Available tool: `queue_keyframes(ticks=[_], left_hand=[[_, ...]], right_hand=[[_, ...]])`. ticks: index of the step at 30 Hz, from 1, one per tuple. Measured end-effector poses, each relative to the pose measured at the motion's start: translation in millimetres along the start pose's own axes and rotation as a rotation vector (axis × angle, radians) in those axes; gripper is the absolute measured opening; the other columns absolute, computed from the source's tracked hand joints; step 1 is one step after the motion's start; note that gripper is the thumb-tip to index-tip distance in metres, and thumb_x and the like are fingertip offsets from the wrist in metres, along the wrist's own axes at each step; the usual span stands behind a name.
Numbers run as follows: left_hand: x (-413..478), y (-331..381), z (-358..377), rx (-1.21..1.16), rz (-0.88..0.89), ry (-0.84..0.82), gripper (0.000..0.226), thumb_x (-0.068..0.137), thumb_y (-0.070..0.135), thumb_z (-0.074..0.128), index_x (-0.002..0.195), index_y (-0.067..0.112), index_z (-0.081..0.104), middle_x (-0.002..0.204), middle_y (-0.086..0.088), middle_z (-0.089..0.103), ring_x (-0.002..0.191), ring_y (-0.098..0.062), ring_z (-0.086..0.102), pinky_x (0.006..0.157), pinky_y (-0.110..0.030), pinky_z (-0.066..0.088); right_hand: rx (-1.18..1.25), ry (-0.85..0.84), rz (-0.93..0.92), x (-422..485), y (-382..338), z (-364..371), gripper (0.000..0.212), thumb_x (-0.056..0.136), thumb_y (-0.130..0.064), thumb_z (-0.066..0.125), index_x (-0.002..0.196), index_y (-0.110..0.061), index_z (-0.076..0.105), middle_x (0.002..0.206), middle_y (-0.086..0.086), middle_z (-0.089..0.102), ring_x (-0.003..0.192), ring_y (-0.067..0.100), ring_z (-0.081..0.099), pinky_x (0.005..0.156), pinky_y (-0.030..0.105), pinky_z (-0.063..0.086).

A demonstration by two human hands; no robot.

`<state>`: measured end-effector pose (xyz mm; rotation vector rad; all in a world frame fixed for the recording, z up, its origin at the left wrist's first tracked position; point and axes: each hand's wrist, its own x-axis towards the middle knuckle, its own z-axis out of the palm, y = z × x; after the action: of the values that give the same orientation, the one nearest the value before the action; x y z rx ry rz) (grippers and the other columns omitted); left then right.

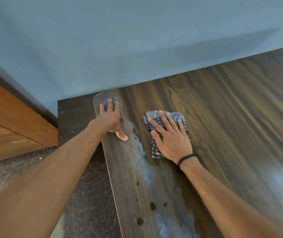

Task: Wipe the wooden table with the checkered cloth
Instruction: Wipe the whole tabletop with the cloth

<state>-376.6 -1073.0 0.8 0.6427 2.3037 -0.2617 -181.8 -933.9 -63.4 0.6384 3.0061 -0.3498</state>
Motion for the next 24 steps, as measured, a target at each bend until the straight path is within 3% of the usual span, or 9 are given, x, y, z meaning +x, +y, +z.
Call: queue_keyframes(ticks=[6,9,14,18,22,24], left_hand=[[-35.6,3.8,27.6,0.041,0.102,0.113,0.139,0.069,0.046,0.084,0.153,0.011,-0.021,0.159,-0.011,-0.028,0.144,-0.041,-0.023,0.119,-0.058,0.008],[-57.7,10.6,57.4,0.085,0.112,-0.059,0.150,0.061,0.059,0.084,0.149,0.013,-0.028,0.156,-0.008,-0.035,0.144,-0.040,-0.024,0.118,-0.054,0.003],[-74.3,21.0,77.5,0.065,0.092,-0.026,0.154,0.060,0.054,0.087,0.146,0.013,-0.034,0.153,-0.008,-0.041,0.142,-0.042,-0.028,0.120,-0.057,0.007],[-78.9,24.7,71.5,0.054,0.060,-0.026,0.152,0.062,0.052,0.087,0.147,0.014,-0.033,0.154,-0.007,-0.039,0.143,-0.041,-0.026,0.119,-0.057,0.009],[-82.9,23.7,76.5,0.049,0.092,-0.005,0.151,0.062,0.054,0.086,0.149,0.013,-0.031,0.156,-0.007,-0.037,0.144,-0.041,-0.026,0.118,-0.054,0.004],[-82.6,19.5,75.5,0.029,0.092,0.018,0.151,0.061,0.054,0.087,0.150,0.014,-0.030,0.156,-0.006,-0.036,0.144,-0.040,-0.025,0.118,-0.055,0.005]], right_hand=[[-0.031,-0.011,-0.104,-45.3,3.2,8.8,0.053,0.105,-0.059,0.009,0.157,-0.054,0.002,0.168,-0.015,-0.011,0.156,0.012,-0.010,0.124,0.040,-0.012],[-0.003,0.005,0.049,-41.9,-6.6,5.1,0.055,0.106,-0.056,0.014,0.159,-0.050,0.004,0.170,-0.010,-0.009,0.157,0.015,-0.009,0.125,0.043,-0.010],[-0.013,-0.005,-0.120,-97.4,4.9,13.8,0.054,0.104,-0.059,0.010,0.158,-0.053,0.008,0.169,-0.014,-0.006,0.156,0.011,-0.008,0.125,0.041,-0.010],[0.023,0.023,0.091,-92.4,-7.0,12.1,0.055,0.106,-0.056,0.016,0.160,-0.047,0.010,0.170,-0.008,-0.006,0.157,0.016,-0.008,0.126,0.045,-0.007],[-0.039,-0.017,-0.176,-121.7,13.4,14.5,0.055,0.105,-0.058,0.013,0.160,-0.049,0.012,0.169,-0.011,-0.007,0.157,0.015,-0.004,0.127,0.045,-0.002],[-0.064,-0.002,-0.158,-120.2,29.3,5.4,0.054,0.106,-0.056,0.015,0.159,-0.050,0.014,0.170,-0.011,-0.003,0.157,0.014,-0.002,0.127,0.045,-0.001]])
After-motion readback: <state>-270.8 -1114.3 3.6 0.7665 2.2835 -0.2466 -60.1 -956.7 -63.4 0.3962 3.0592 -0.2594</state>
